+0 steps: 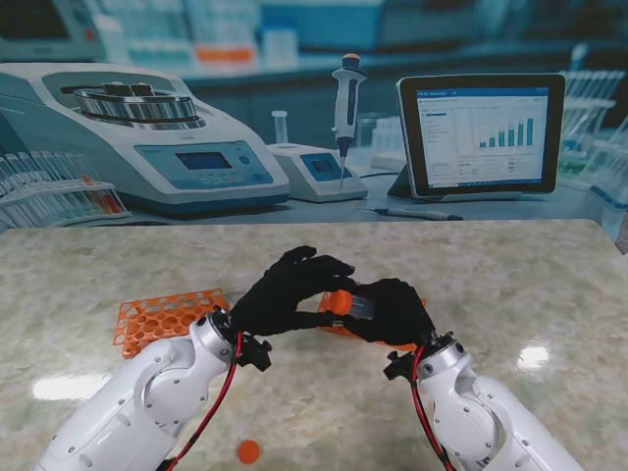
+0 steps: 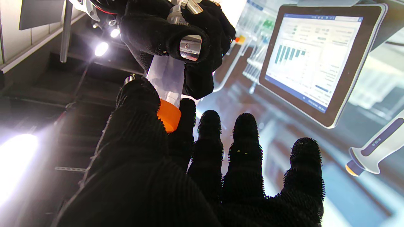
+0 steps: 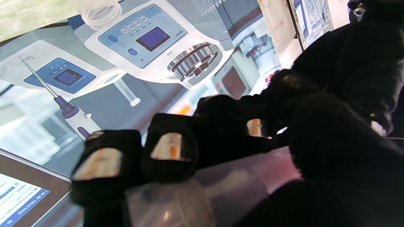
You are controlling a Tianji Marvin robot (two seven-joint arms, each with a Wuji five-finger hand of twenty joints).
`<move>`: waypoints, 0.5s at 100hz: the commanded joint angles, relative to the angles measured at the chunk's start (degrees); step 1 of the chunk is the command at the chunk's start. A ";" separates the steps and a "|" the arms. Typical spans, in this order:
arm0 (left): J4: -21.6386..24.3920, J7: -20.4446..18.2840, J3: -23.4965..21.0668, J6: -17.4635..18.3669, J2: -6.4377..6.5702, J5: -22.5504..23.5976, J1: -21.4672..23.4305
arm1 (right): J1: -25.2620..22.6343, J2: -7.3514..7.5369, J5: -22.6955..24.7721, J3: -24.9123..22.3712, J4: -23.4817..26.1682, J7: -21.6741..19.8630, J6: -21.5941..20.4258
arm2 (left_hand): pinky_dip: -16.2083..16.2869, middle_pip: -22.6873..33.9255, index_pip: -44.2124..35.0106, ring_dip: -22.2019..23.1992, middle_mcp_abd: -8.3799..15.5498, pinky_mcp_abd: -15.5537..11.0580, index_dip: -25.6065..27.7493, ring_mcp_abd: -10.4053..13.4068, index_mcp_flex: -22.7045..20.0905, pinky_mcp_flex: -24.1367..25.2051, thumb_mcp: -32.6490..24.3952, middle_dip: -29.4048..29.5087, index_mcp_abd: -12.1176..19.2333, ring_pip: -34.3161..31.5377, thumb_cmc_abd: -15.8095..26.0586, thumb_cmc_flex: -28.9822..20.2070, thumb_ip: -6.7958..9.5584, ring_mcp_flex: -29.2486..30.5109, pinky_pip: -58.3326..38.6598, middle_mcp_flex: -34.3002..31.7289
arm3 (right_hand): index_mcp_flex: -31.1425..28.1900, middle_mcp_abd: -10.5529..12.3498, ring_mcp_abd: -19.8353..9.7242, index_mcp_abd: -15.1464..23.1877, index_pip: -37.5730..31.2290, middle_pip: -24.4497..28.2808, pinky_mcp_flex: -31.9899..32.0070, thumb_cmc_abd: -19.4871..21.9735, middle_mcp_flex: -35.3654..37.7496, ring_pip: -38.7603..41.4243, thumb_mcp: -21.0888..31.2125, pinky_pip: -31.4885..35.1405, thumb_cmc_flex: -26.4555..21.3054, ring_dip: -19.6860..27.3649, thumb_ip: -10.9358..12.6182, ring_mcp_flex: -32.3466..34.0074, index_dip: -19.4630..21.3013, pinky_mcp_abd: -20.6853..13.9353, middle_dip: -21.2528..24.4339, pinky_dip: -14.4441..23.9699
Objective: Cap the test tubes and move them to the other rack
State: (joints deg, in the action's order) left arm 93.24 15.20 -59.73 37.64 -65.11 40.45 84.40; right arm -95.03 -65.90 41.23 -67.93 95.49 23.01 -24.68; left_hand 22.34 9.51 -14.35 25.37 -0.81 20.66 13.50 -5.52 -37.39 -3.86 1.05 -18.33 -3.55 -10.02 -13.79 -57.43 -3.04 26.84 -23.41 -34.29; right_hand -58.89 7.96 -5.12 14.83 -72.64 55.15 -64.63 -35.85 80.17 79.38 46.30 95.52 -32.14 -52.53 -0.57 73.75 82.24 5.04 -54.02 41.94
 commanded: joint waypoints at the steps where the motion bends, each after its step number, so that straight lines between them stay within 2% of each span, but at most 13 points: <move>1: 0.50 -0.32 0.12 0.31 -0.16 0.27 -0.05 | -0.44 -0.18 0.01 0.50 0.49 -0.38 0.00 | 2.00 0.43 -4.38 0.34 2.60 -0.03 1.03 0.38 -4.09 0.10 -5.08 -0.54 7.15 -0.34 5.39 -11.91 3.19 1.24 1.97 -0.46 | -0.66 0.29 -3.45 4.22 -2.66 -0.48 -0.91 1.37 1.00 1.50 0.30 2.26 -1.31 -1.54 -0.91 1.95 1.54 -0.57 -0.88 0.12; 14: 0.72 -0.63 0.05 0.72 -0.05 0.46 0.05 | -0.44 -0.18 0.00 0.50 0.49 -0.39 0.01 | 1.87 0.69 -6.31 0.27 3.11 -0.16 1.94 0.56 -4.59 0.14 -5.65 -0.54 9.00 -0.31 6.68 -15.21 3.65 1.33 2.05 -0.64 | -0.66 0.24 -3.45 4.22 -2.65 -0.48 -0.92 1.30 0.95 1.48 0.32 2.29 -1.32 -1.53 -0.91 1.95 1.55 -0.48 -0.89 0.14; 30: 0.69 -0.98 -0.03 1.33 0.06 0.66 0.03 | -0.37 -0.12 -0.11 0.63 0.53 -0.80 0.21 | 1.63 0.76 -8.31 0.05 3.41 -0.25 2.79 0.69 -3.81 0.14 -7.21 -0.37 11.43 -0.16 8.07 -16.54 4.62 1.29 2.13 -0.67 | -0.66 0.31 -3.45 4.22 -2.65 -0.48 -0.93 1.30 0.96 1.48 0.31 2.29 -1.32 -1.53 -0.92 1.95 1.56 -0.46 -0.89 0.14; 33: 0.67 -1.01 -0.05 1.46 0.07 0.69 0.03 | -0.34 -0.12 -0.11 0.66 0.52 -0.82 0.21 | 1.43 0.76 -10.37 -0.11 3.56 -0.34 3.56 0.79 -3.00 0.18 -7.96 -0.23 14.40 -0.10 8.61 -16.53 4.73 1.23 2.17 -0.69 | -0.66 0.29 -3.44 4.22 -2.65 -0.49 -0.93 1.35 0.95 1.48 0.32 2.30 -1.34 -1.53 -0.91 1.95 1.56 -0.46 -0.89 0.14; 37: 0.57 -0.91 -0.03 1.69 0.06 0.83 0.00 | -0.31 -0.12 -0.12 0.69 0.50 -0.82 0.20 | 1.32 0.77 -12.37 -0.25 3.67 -0.45 4.42 0.94 -2.01 0.11 -9.73 -0.14 16.80 -0.06 8.00 -16.54 4.68 1.24 2.10 -0.74 | -0.66 0.22 -3.44 4.22 -2.65 -0.48 -0.93 1.36 0.97 1.48 0.33 2.29 -1.38 -1.53 -0.91 1.95 1.56 -0.47 -0.89 0.14; 50: 0.41 -0.89 0.03 2.25 0.05 0.90 -0.05 | -0.24 -0.12 -0.13 0.76 0.45 -0.86 0.18 | 1.08 0.61 -15.09 -0.44 2.85 -0.50 5.64 0.74 -0.67 0.17 -14.51 0.07 19.88 0.05 6.16 -16.51 4.16 0.98 2.07 -0.67 | -0.66 0.27 -3.45 4.22 -2.64 -0.48 -0.93 1.31 1.00 1.45 0.27 2.28 -1.32 -1.52 -0.92 1.95 1.56 -0.53 -0.89 0.13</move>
State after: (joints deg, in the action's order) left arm 93.40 14.59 -59.95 39.53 -64.97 41.22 84.40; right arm -95.01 -65.81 41.12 -67.73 95.49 22.52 -24.59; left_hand 22.34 9.65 -18.89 25.37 -0.12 20.67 17.82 -5.52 -34.30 -3.90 1.17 -18.34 -4.81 -10.02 -13.79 -60.94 -3.10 26.84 -23.38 -34.39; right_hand -58.89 7.96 -5.12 15.37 -72.73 55.14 -64.31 -35.85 80.17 79.38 45.84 95.34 -32.14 -52.53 -0.59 73.75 82.27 5.05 -54.02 41.94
